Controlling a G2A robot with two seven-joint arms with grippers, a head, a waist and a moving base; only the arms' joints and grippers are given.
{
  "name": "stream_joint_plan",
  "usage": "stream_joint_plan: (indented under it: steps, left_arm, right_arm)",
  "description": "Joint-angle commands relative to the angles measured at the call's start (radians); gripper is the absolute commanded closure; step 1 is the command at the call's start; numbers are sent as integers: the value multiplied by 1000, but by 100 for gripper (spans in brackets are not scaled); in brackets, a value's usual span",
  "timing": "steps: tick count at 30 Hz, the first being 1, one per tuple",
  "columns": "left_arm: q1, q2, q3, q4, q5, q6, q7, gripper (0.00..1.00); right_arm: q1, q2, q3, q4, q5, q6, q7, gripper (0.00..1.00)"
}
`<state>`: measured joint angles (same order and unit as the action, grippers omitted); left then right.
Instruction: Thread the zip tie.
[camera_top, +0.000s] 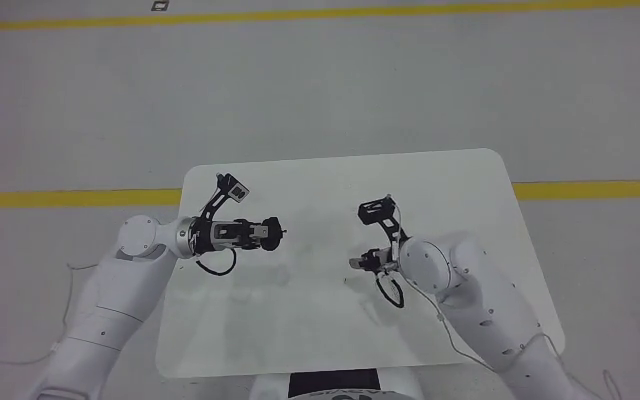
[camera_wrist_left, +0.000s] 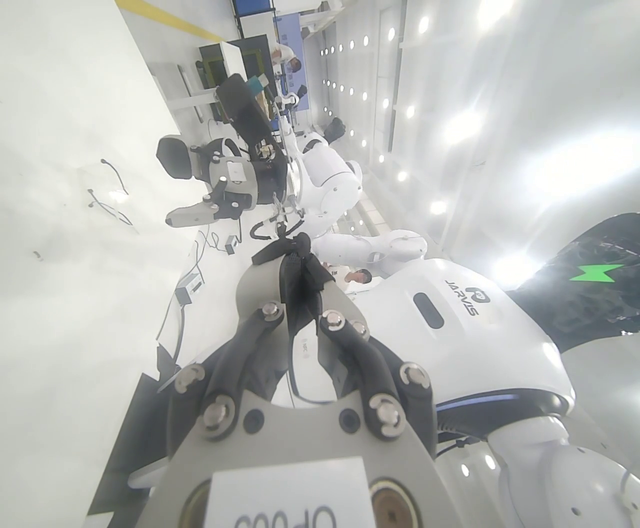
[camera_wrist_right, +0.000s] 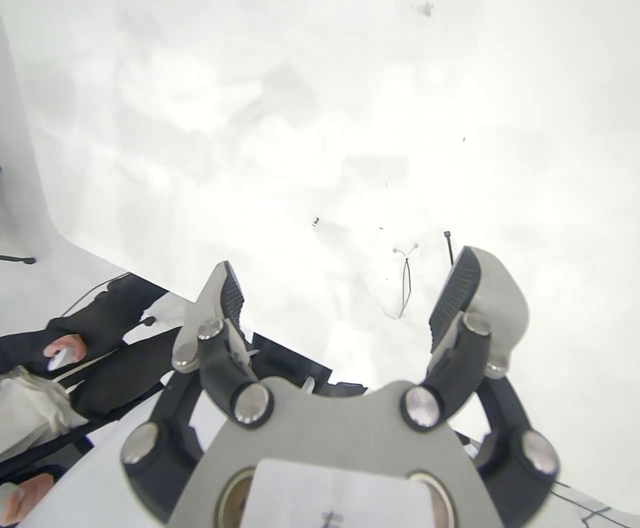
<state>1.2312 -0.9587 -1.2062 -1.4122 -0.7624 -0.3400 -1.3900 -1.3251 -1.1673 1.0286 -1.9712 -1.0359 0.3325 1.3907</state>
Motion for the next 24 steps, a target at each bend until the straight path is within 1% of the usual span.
stream_joint_plan:
  steps: [1,3,5,14,15,16,19,24]
  left_arm:
    - [0,0,0,0,0,0,0,100]
    - [0,0,0,0,0,0,0,100]
    - [0,0,0,0,0,0,0,100]
    - [0,0,0,0,0,0,0,100]
    - [0,0,0,0,0,0,0,100]
    - [0,0,0,0,0,0,0,100]
    - [0,0,0,0,0,0,0,100]
    - [0,0,0,0,0,0,0,100]
  right_arm:
    - [1,7,-16,15,-10,8,-1,0]
    - [6,13,-40,39,5,4,-1,0]
    - [25,22,-72,72,21,8,-1,0]
    - [25,22,-72,72,21,8,-1,0]
    - [21,22,-74,74,16,-1,-15,0]
    - [17,23,-83,82,-12,-18,-15,0]
    - [15,23,-102,85,-66,8,-1,0]
    - [12,24,-119,102,-91,8,-1,0]
